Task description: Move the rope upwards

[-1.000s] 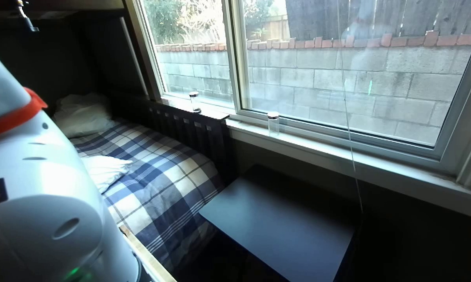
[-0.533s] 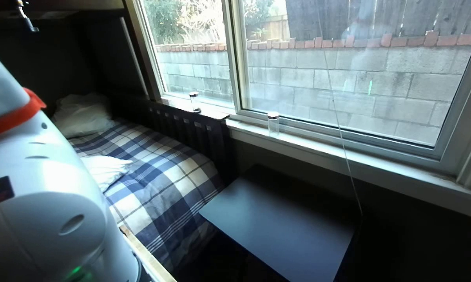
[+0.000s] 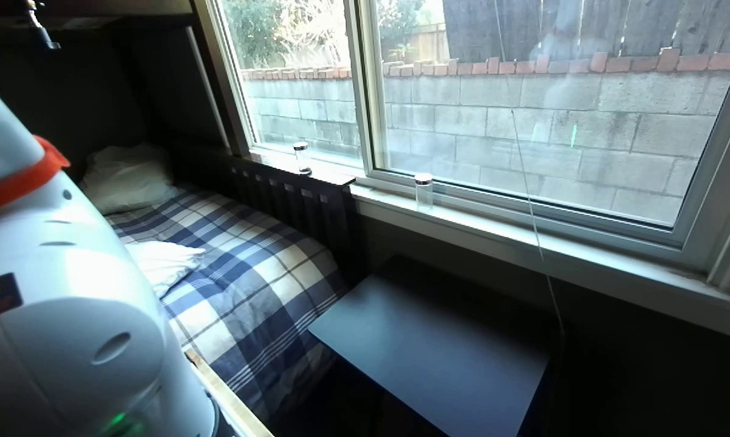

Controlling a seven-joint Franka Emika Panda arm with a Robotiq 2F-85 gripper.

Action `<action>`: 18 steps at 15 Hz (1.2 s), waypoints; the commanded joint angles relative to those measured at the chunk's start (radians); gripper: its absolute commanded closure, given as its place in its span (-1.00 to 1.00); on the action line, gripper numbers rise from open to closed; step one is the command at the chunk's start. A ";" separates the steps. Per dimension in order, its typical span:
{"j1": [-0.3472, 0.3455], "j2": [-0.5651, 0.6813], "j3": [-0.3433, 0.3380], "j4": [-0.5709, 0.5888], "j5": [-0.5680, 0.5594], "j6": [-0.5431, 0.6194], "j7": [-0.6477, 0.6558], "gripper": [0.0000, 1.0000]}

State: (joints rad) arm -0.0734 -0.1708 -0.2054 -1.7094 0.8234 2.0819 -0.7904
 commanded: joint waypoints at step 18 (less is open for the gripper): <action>-0.142 0.123 -0.078 0.358 -0.325 0.101 0.282 0.99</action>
State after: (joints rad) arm -0.1905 -0.0829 -0.2783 -1.3973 0.6168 2.1346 -0.5812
